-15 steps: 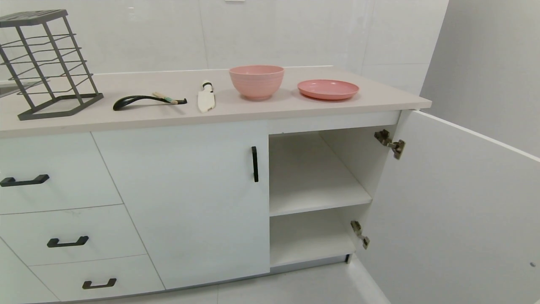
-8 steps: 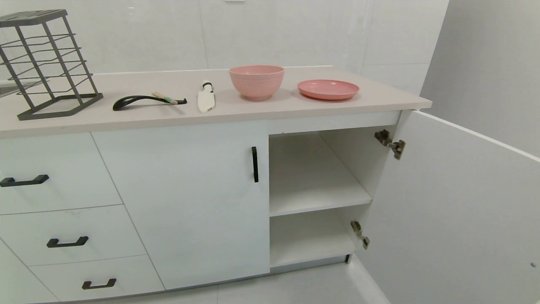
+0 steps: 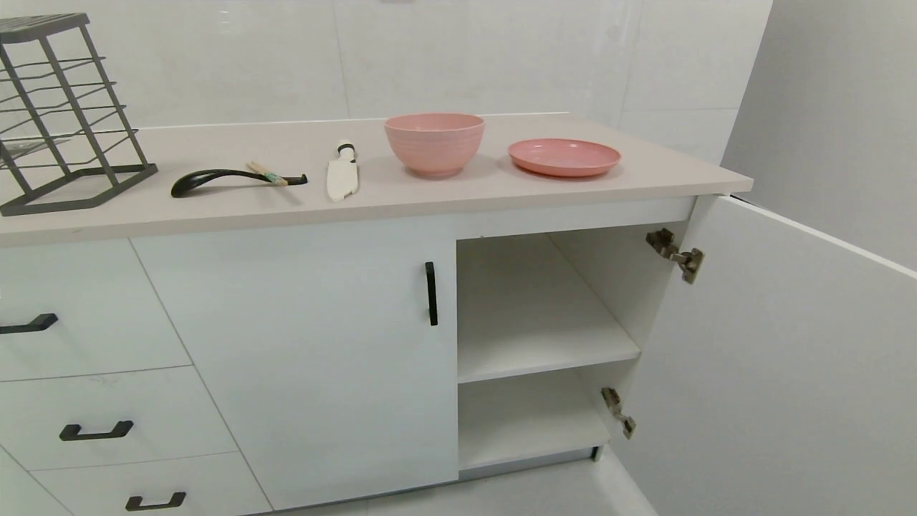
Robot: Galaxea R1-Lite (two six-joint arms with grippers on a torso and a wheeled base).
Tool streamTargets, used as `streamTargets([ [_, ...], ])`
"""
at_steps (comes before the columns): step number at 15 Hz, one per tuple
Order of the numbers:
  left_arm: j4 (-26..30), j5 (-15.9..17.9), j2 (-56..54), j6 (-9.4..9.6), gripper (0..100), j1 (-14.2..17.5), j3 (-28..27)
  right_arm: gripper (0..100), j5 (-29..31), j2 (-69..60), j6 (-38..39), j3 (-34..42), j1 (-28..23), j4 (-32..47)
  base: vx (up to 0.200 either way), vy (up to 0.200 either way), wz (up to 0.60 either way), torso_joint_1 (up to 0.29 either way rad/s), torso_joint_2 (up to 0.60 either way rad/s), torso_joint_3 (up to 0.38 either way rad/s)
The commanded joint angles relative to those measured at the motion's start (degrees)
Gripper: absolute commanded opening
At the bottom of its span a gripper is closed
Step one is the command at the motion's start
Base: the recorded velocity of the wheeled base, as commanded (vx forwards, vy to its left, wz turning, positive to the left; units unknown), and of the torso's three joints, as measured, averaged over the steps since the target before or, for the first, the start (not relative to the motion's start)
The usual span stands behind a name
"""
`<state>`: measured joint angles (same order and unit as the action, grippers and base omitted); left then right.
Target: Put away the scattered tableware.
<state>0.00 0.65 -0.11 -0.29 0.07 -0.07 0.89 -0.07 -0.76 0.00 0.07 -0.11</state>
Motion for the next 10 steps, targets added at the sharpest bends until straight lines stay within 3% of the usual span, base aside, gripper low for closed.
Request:
streamTargets([
  [1, 0.0, 0.0, 0.1, -0.06, 100, 0.0, 0.1, 100, 0.0, 0.1, 0.0, 0.0, 0.0, -0.1, 0.0, 0.0, 0.0, 0.0, 0.0, 0.0],
  [10, 0.0, 0.0, 0.1, -0.06, 100, 0.0, 0.1, 100, 0.0, 0.1, -0.3, 0.0, 0.0, -0.1, 0.0, 0.0, 0.0, 0.0, 0.0, 0.0],
])
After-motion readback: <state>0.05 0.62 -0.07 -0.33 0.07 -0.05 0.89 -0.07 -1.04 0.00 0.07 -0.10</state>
